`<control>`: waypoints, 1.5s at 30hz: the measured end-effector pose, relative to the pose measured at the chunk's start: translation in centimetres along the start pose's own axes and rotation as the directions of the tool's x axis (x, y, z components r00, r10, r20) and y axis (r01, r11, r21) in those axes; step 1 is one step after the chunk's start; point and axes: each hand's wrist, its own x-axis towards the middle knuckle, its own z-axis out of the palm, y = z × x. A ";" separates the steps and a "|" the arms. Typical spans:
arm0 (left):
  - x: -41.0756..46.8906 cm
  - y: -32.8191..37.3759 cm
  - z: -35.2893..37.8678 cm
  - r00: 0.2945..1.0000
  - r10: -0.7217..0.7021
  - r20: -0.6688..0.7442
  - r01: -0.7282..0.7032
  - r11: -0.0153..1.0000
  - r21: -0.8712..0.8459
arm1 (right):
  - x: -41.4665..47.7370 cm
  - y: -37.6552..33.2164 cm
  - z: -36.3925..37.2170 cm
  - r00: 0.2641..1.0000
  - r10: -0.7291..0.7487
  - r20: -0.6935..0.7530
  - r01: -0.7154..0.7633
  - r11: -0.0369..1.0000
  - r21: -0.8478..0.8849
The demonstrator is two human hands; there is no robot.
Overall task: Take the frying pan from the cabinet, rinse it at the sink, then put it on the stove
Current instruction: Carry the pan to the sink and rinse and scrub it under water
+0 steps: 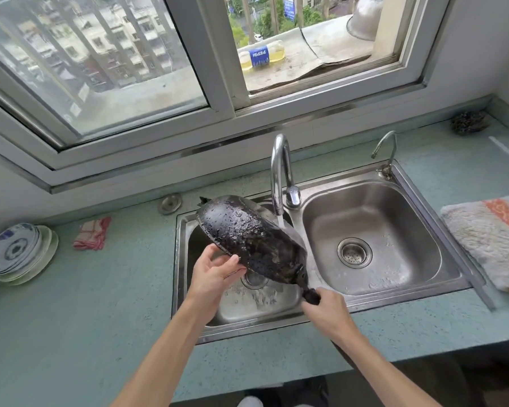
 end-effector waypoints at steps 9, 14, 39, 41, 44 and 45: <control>-1.2 -1.6 -2.7 0.994 -0.092 -0.061 0.087 0.993 -0.080 | 0.5 -0.3 0.2 0.996 -0.077 -0.036 0.071 0.986 -0.154; -1.0 -2.0 -3.7 0.959 -0.273 -0.082 0.234 0.919 -0.318 | 0.5 -0.2 -0.5 0.984 -0.171 -0.048 0.154 0.956 -0.251; 1.1 -9.6 -8.3 0.827 -0.557 -0.074 0.375 0.645 -0.666 | 0.4 -4.1 -3.7 0.927 -0.374 0.029 0.314 0.732 -0.604; 1.3 -9.8 -8.6 0.827 -0.558 -0.075 0.374 0.644 -0.667 | 0.3 -4.3 -3.4 0.925 -0.379 0.032 0.319 0.728 -0.607; 1.7 -10.5 -8.6 0.821 -0.567 -0.067 0.386 0.637 -0.667 | 0.1 -4.1 -3.4 0.929 -0.369 0.033 0.314 0.737 -0.599; 1.8 -10.8 -8.5 0.818 -0.571 -0.064 0.392 0.635 -0.666 | 0.0 -4.0 -3.5 0.931 -0.363 0.031 0.308 0.739 -0.599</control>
